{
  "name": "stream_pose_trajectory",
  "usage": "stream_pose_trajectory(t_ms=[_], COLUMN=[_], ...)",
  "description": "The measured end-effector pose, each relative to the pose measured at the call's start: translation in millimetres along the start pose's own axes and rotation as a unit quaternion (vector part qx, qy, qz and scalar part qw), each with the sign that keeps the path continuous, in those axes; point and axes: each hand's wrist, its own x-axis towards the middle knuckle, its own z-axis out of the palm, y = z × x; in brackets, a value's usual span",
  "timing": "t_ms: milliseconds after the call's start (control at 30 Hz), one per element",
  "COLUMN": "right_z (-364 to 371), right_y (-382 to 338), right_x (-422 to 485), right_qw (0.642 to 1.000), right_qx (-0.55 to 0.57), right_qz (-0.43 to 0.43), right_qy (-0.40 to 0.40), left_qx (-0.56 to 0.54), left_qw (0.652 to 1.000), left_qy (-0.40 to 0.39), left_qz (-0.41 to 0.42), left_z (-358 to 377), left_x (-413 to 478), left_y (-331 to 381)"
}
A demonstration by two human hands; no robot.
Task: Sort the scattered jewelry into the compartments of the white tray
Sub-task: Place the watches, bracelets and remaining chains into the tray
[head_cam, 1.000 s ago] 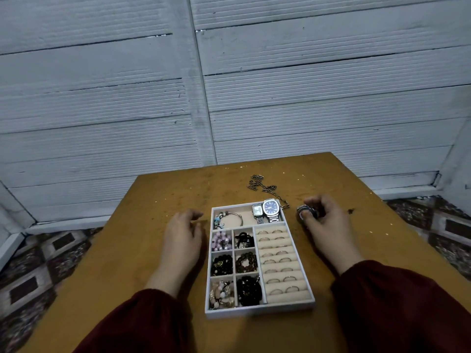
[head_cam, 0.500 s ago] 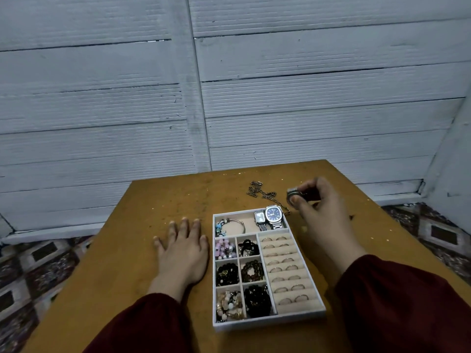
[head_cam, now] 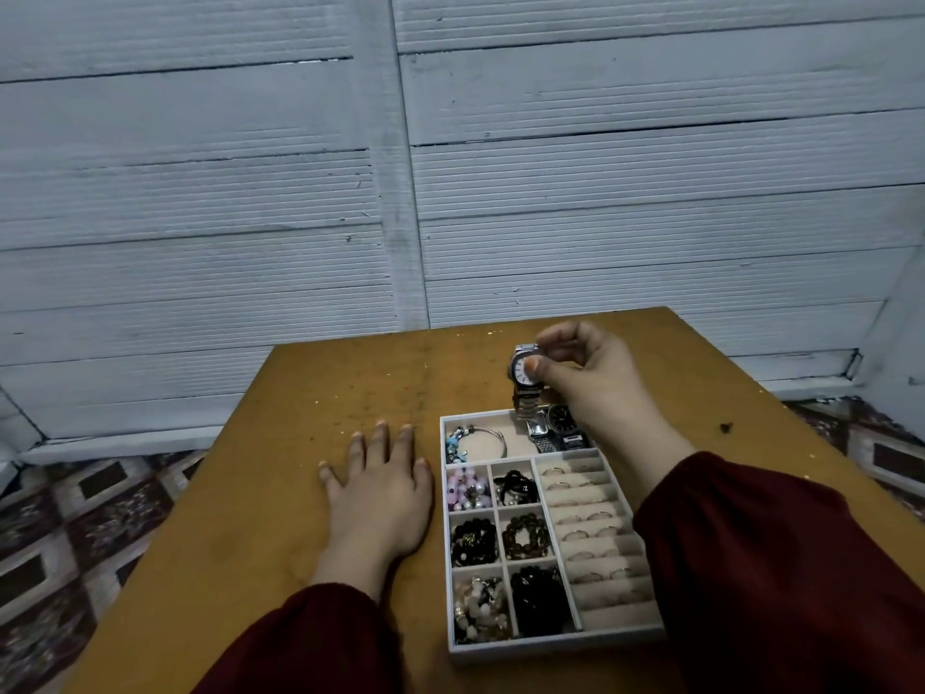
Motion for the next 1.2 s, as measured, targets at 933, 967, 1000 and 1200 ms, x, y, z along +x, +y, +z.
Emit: stream_pose_trajectory(t_ms=[933,967,1000,1200], right_z=[7.4,5.5,3.8,-1.7], right_y=[8.4,6.6,4.1,-2.5], right_x=[7.7,8.7,9.0,17.1], right_qw=[0.939,0.937,0.934,0.928], right_qx=[-0.302,-0.301,-0.3,-0.263], right_qz=[0.047,0.057,0.066,0.106], right_qy=[-0.157,-0.168,-0.181,-0.243], left_qx=[-0.004,-0.005,-0.005,-0.004], left_qw=[1.0,1.0,1.0,1.0], left_qy=[0.014,0.014,0.014,0.012], left_qz=[-0.002,-0.001,-0.002,-0.003], left_z=[-1.6,-1.6,-1.8,-1.9], left_x=[-1.9,-2.1,-2.2,-1.5], left_y=[2.2,2.4,2.3,1.8])
